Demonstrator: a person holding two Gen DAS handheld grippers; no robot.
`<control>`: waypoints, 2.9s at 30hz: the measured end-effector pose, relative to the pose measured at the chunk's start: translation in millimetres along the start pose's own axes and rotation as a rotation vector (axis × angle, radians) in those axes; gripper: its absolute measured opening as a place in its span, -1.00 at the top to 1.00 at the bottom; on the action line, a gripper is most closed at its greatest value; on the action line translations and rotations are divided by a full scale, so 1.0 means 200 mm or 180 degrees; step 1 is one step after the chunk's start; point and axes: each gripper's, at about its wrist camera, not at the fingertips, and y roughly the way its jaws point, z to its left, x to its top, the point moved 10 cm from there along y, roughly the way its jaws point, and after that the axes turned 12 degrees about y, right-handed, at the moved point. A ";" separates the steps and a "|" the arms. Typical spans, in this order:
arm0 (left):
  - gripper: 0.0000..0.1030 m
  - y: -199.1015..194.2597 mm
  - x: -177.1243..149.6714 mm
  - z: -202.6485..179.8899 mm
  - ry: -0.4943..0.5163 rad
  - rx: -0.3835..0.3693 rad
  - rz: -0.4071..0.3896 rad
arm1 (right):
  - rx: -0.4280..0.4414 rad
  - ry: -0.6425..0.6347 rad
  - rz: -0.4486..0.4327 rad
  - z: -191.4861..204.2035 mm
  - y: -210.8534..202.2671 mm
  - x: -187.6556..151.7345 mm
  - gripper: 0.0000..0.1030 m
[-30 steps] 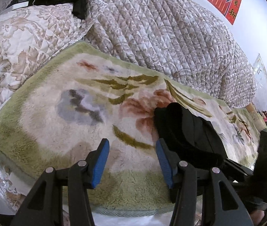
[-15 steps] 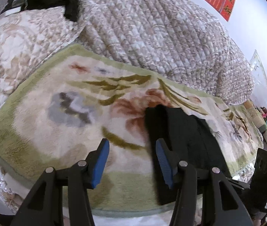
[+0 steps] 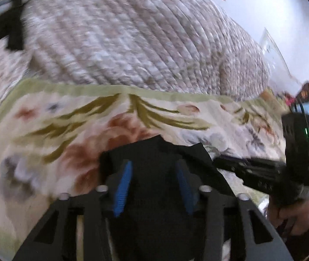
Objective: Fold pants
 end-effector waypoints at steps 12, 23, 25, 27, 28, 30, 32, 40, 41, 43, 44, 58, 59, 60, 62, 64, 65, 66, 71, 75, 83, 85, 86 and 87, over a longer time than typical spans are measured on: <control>0.58 0.27 -0.12 0.07 -0.0047 0.0076 0.0244 | -0.0165 0.0348 0.0198 -0.22 0.31 0.07 0.82; 0.57 0.22 -0.12 0.06 -0.0031 0.0135 0.0212 | -0.0251 0.0324 0.0053 -0.21 0.26 0.08 0.76; 0.57 0.19 -0.14 0.06 0.0009 0.0190 0.0195 | -0.0263 0.0301 0.0025 -0.19 0.22 0.07 0.76; 0.56 0.15 -0.15 0.06 0.0006 0.0202 0.0185 | -0.0200 0.0311 0.0020 -0.17 0.18 0.05 0.76; 0.56 0.13 -0.16 0.06 -0.0006 0.0195 0.0176 | -0.0164 0.0294 -0.0004 -0.15 0.15 0.04 0.76; 0.56 0.09 -0.18 0.06 -0.0028 0.0171 0.0167 | -0.0125 0.0251 -0.0023 -0.12 0.10 0.01 0.76; 0.56 0.04 -0.21 0.04 -0.0073 0.0100 0.0156 | -0.0075 0.0241 -0.0011 -0.09 0.07 -0.03 0.76; 0.57 -0.10 -0.44 -0.05 -0.0074 0.0017 0.0210 | -0.0056 0.0045 0.0213 -0.01 -0.01 -0.35 0.76; 0.56 -0.10 -0.46 -0.04 -0.0074 0.0043 0.0214 | -0.0055 0.0040 0.0188 -0.02 -0.01 -0.36 0.76; 0.56 -0.10 -0.47 -0.04 -0.0112 0.0015 0.0221 | -0.0046 0.0047 0.0181 -0.02 -0.02 -0.38 0.76; 0.56 -0.10 -0.47 -0.03 -0.0122 0.0005 0.0228 | -0.0035 0.0050 0.0189 -0.02 -0.02 -0.38 0.76; 0.55 -0.10 -0.33 -0.02 -0.0059 0.0038 0.0204 | -0.0028 0.0142 0.0068 -0.06 -0.06 -0.23 0.74; 0.55 -0.08 -0.29 -0.02 -0.0018 0.0033 0.0206 | -0.0010 0.0145 0.0067 -0.05 -0.05 -0.19 0.74; 0.55 -0.06 -0.25 -0.02 0.0012 0.0017 0.0208 | 0.0033 0.0134 0.0073 -0.05 -0.04 -0.16 0.74; 0.55 -0.01 -0.17 -0.02 0.0072 -0.0014 0.0211 | 0.0075 0.0112 0.0177 -0.03 0.02 -0.09 0.74; 0.55 0.07 -0.11 -0.01 0.0162 -0.0014 0.0245 | 0.0051 0.0042 0.0238 -0.02 0.08 -0.04 0.74; 0.54 0.12 -0.11 -0.01 0.0181 -0.0040 0.0302 | 0.0037 0.0018 0.0266 -0.02 0.12 -0.02 0.74; 0.54 0.18 -0.13 0.01 0.0146 -0.0066 0.0404 | -0.0019 0.0018 0.0310 -0.05 0.16 0.00 0.74; 0.55 0.21 -0.19 0.01 0.0164 -0.0052 0.0353 | -0.0189 0.0302 0.0335 -0.21 0.27 0.02 0.97; 0.55 0.17 -0.19 0.03 0.0192 -0.0054 0.0318 | -0.0257 0.0283 0.0206 -0.24 0.22 0.04 0.96; 0.44 0.06 -0.25 0.13 -0.0040 0.0089 0.0334 | 0.0062 0.0237 0.0128 -0.16 0.09 -0.02 0.54; 0.41 0.05 -0.26 0.12 -0.0042 0.0070 0.0346 | 0.0107 0.0204 0.0106 -0.13 0.07 -0.01 0.46; 0.32 0.05 -0.26 0.11 -0.0034 0.0053 0.0348 | 0.0148 0.0183 0.0076 -0.11 0.05 -0.01 0.32; 0.27 0.04 -0.26 0.10 -0.0027 0.0046 0.0340 | 0.0170 0.0175 0.0059 -0.10 0.04 -0.01 0.22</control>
